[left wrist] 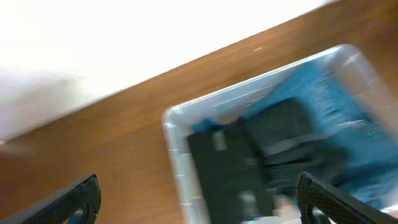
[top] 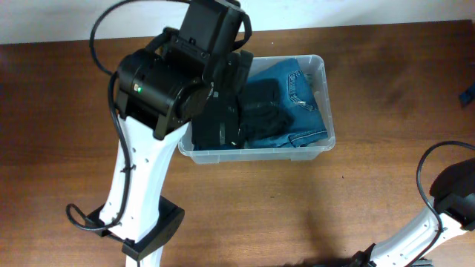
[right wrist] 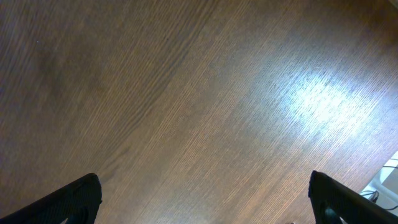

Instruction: Pack container

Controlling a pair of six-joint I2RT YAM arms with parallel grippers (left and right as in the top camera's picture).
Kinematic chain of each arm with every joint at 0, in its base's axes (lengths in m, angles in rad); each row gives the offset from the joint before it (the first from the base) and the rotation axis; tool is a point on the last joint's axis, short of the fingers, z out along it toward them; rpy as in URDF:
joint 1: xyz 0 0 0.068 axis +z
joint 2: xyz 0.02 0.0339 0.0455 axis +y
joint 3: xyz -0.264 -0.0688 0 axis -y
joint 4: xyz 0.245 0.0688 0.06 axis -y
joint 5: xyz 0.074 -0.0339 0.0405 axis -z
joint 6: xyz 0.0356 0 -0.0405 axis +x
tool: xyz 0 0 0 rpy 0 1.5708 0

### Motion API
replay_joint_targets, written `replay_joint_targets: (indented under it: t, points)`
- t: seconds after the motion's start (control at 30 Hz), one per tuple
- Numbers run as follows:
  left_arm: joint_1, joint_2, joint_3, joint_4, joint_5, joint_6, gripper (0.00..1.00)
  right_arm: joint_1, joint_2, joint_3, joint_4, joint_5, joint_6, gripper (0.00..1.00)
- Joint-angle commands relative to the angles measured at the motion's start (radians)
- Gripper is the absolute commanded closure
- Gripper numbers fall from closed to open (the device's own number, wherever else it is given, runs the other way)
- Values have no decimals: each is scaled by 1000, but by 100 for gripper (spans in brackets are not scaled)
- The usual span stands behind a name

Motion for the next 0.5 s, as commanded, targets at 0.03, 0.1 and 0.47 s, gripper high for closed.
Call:
replay_joint_targets:
  t: [0.03,0.1,0.47]
  points:
    - [115,7,-18,-3,-57,143,1,-2,-23,-5,1,12,8,2]
    - [185,7,-18,-3,19,185,1,-2,-23,-5,1,12,8,1]
    - [490,-10,-22,234,371,266,1,-2,-23,-5,1,12,8,2]
